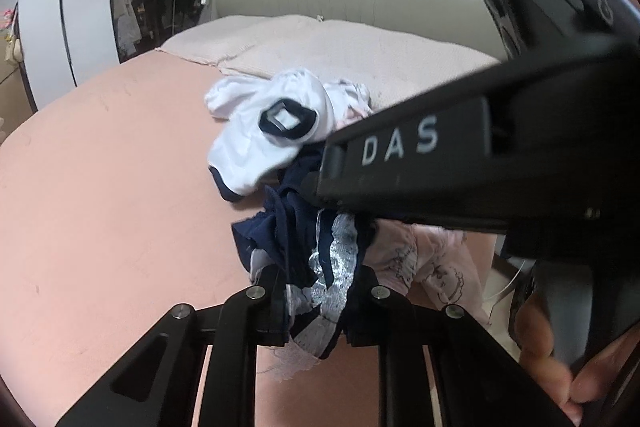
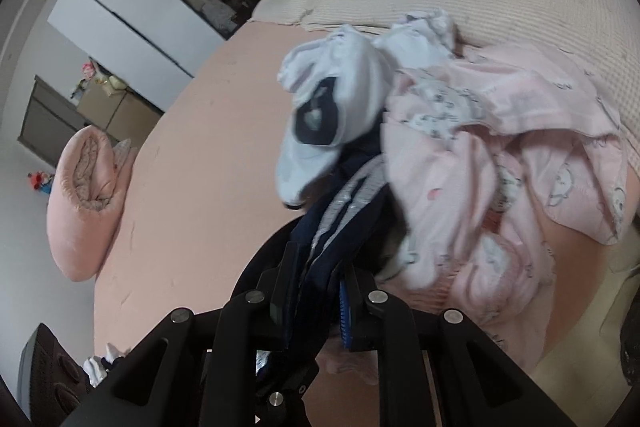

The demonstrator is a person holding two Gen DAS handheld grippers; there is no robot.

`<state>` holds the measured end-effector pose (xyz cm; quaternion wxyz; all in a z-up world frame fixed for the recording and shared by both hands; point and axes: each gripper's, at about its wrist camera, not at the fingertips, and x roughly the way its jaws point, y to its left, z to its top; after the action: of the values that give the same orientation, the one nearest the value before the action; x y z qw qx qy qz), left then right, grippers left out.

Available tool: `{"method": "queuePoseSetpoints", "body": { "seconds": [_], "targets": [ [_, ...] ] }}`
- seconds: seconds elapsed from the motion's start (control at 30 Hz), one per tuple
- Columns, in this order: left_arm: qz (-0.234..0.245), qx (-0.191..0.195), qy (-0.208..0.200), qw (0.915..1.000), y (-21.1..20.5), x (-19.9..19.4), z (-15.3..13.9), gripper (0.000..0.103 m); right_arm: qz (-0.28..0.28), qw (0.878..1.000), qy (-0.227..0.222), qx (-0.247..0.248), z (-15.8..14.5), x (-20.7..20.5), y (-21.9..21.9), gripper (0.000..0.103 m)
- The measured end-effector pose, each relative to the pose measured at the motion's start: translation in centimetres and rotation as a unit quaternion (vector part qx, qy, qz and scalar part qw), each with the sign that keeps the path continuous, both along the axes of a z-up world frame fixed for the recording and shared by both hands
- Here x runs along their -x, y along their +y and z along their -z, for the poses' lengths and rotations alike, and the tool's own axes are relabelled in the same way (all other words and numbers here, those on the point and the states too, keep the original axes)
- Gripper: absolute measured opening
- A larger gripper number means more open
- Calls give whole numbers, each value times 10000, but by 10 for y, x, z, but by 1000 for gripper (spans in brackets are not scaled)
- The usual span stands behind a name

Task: Fold clothes
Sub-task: 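Pull the navy pants out of the pile and lay them flat with both grippers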

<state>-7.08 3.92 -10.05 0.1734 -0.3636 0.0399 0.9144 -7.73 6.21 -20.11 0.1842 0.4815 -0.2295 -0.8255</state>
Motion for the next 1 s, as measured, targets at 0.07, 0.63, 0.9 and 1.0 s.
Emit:
{"method": "queuePoseSetpoints", "body": {
  "seconds": [0.07, 0.63, 0.9, 1.0],
  "targets": [
    [13, -49, 68, 10000, -9, -3, -7, 16, -96, 9999, 62, 84, -5, -1, -1, 15],
    [-323, -850, 165, 9957, -87, -41, -46, 10, -1027, 9912, 838, 53, -68, -21, -74, 15],
    [-704, -1420, 114, 9873, -127, -55, -54, 7, -1519, 9816, 1151, 106, -97, -30, -110, 15],
    [-822, -1668, 114, 9825, -144, -58, -60, 7, -1628, 9793, 1196, 136, -102, -35, -116, 15]
  ]
}}
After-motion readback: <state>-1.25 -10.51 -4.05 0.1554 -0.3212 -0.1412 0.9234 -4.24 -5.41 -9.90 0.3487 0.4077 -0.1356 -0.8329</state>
